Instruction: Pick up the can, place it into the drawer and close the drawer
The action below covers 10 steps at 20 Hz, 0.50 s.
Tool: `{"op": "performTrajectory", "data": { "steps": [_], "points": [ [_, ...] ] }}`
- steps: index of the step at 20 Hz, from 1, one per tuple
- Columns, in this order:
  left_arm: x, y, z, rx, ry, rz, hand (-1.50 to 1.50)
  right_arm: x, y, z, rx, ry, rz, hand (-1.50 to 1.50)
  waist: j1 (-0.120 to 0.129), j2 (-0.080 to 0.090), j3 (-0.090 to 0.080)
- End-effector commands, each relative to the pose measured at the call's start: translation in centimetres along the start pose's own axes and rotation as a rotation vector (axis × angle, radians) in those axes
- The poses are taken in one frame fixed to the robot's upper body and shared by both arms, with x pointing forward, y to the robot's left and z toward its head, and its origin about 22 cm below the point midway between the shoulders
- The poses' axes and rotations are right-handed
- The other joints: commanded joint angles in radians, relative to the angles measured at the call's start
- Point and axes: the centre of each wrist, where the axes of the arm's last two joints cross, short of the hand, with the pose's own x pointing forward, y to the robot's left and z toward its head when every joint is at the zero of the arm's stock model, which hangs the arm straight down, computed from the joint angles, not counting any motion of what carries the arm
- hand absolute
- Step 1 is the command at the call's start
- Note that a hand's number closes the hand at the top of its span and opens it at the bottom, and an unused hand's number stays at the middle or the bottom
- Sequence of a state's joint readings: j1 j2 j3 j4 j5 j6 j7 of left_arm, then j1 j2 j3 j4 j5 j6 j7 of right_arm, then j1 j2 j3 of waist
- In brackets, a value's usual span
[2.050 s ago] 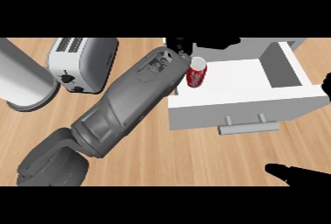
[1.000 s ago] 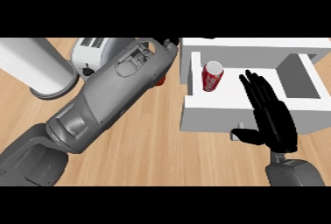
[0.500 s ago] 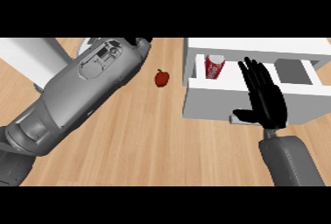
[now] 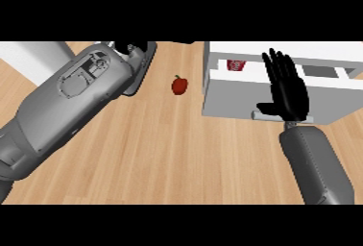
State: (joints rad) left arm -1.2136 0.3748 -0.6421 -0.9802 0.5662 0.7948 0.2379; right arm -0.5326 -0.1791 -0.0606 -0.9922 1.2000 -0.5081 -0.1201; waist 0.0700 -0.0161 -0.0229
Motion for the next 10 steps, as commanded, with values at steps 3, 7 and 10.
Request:
{"op": "performTrajectory", "data": {
  "steps": [3,7,10],
  "points": [
    [-1.3,2.2,0.4,0.005,0.021,-0.006,-1.5,1.2,2.4,-1.9,0.003,0.052,-0.024,-1.5,-0.003,0.029,0.024],
    [-2.5,2.2,2.2,-0.002,0.032,-0.021,-1.5,1.2,1.6,-4.8,-0.014,0.074,-0.015,-1.5,0.006,0.026,0.025],
    [-2.5,4.3,2.3,-0.003,0.037,-0.004,-1.5,1.6,1.3,-6.4,-0.037,0.067,-0.021,-1.5,0.007,0.03,0.025]
  ]
}}
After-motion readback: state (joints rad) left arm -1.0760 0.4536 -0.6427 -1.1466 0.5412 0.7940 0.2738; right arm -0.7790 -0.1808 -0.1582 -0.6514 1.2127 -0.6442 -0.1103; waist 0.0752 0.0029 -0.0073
